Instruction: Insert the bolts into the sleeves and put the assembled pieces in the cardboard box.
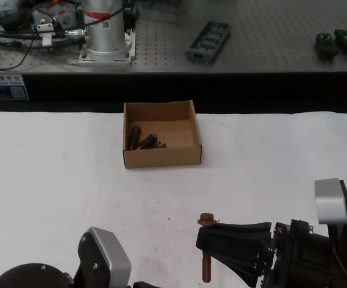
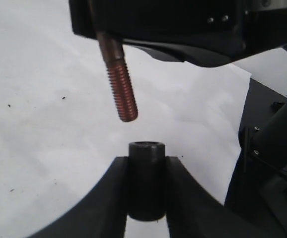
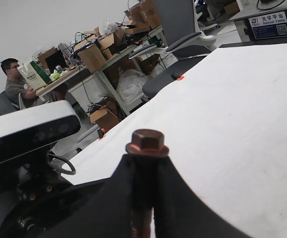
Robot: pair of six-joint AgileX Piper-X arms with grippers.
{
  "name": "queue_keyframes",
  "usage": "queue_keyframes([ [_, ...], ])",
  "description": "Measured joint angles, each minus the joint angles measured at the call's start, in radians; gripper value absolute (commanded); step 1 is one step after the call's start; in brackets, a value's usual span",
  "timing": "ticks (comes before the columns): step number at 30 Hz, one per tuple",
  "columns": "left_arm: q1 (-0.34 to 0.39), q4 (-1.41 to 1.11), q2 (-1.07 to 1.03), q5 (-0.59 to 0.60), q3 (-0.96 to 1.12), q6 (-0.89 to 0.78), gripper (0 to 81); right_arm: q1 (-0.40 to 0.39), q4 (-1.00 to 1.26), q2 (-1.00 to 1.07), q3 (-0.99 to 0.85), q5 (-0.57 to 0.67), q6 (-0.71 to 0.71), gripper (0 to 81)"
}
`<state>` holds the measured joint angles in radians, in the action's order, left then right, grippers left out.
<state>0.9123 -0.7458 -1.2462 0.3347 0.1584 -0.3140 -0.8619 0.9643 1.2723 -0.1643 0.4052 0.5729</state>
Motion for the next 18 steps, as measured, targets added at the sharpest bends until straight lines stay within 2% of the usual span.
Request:
queue_keyframes([
  [18, 0.006, 0.002, 0.0, -0.078, 0.01, 0.007, 10.9, 0.0, 0.005, 0.0, 0.0, 0.005, 0.001, 4.9],
])
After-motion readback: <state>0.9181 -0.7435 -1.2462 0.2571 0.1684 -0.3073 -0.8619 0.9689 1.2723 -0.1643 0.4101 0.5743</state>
